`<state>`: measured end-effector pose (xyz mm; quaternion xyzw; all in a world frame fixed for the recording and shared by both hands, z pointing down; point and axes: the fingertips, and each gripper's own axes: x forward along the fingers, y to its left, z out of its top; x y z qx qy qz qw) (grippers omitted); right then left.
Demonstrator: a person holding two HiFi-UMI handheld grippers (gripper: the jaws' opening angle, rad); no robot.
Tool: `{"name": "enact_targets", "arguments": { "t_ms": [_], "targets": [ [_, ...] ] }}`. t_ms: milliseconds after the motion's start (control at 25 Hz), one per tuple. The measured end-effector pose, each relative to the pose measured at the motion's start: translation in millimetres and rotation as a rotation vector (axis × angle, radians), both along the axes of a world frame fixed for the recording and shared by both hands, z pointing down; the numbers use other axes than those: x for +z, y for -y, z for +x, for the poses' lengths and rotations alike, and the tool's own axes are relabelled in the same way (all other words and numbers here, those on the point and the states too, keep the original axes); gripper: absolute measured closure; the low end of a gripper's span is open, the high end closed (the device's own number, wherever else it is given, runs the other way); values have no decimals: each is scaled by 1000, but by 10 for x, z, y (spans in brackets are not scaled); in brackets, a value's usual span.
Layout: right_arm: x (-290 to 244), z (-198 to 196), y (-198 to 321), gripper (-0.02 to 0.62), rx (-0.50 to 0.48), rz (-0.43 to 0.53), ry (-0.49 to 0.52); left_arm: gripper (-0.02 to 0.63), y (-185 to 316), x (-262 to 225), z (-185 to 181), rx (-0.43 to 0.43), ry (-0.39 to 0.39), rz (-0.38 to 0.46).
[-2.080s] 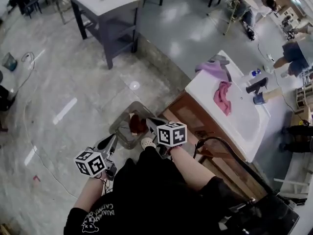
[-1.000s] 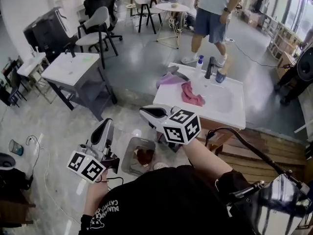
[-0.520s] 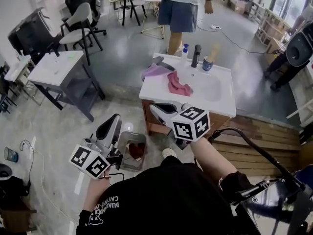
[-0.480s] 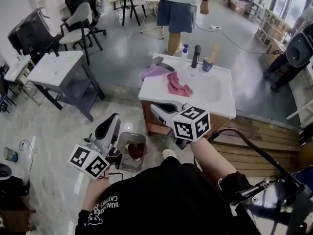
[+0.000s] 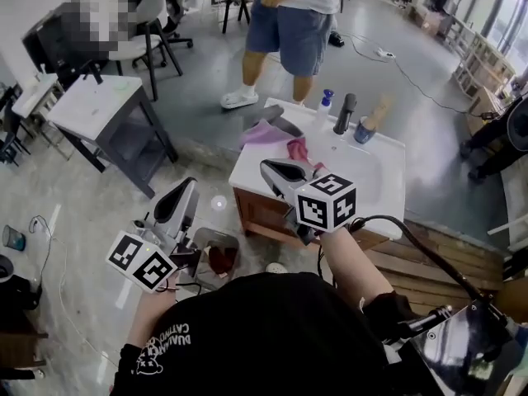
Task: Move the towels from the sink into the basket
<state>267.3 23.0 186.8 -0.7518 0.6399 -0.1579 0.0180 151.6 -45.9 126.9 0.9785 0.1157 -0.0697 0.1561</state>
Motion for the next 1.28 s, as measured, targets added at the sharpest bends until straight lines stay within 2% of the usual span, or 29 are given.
{"name": "enact_targets", "arguments": {
  "t_ms": [280, 560, 840, 1280],
  "targets": [
    [190, 848, 176, 591, -25, -27, -2, 602, 130, 293, 801, -36, 39, -29],
    [444, 1480, 293, 591, -70, -86, 21, 603, 159, 573, 1415, -78, 89, -81],
    [835, 1855, 392, 591, -58, -163, 92, 601, 203, 824, 1523, -134, 174, -121],
    [1321, 2256, 553, 586, -36, -206, 215, 602, 304, 1078, 1400, -248, 273, -159]
  ]
}}
